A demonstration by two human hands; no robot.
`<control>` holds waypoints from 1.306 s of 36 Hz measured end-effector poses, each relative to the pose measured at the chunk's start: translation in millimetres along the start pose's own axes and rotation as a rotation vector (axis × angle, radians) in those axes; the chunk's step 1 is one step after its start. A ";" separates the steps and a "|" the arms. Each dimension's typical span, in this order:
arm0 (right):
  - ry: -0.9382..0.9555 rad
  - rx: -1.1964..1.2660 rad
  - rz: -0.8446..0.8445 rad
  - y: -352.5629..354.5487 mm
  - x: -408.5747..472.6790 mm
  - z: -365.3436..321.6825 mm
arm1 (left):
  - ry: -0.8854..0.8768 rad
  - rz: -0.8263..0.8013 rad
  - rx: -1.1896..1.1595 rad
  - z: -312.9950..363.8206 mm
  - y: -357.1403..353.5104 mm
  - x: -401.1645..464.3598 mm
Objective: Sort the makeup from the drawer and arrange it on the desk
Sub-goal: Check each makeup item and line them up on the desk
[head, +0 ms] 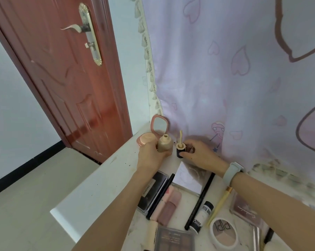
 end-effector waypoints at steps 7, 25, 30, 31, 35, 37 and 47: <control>-0.031 -0.004 0.022 0.4 -0.8 2.0 | -0.012 0.017 0.006 2.2 3.3 -2.6; -0.059 0.066 0.169 28.6 -27.4 -3.4 | 0.000 0.036 0.047 -0.5 33.6 -33.8; 0.062 0.080 0.270 35.5 -50.3 -31.6 | 0.068 -0.162 0.202 -34.2 38.8 -70.1; 0.080 0.079 0.272 33.4 -53.9 -38.8 | 0.078 -0.199 0.216 -38.0 38.1 -76.9; 0.180 0.015 0.225 17.7 -66.2 -69.1 | 0.125 -0.265 0.371 -51.6 35.8 -93.9; 0.204 -0.007 0.182 8.1 -69.9 -78.9 | 0.144 -0.240 0.445 -56.5 37.3 -96.6; 0.201 0.066 0.125 -14.0 -71.4 -101.0 | 0.119 -0.222 0.233 -49.7 48.9 -99.4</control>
Point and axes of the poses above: each hand's wrist, its own x-axis towards the middle knuckle, its own y-axis out of the back of the hand, z = x × y, the point moved 10 cm from there along x, towards the middle knuckle, and after that the axes turned 6 degrees about y, right-handed, at the moved point
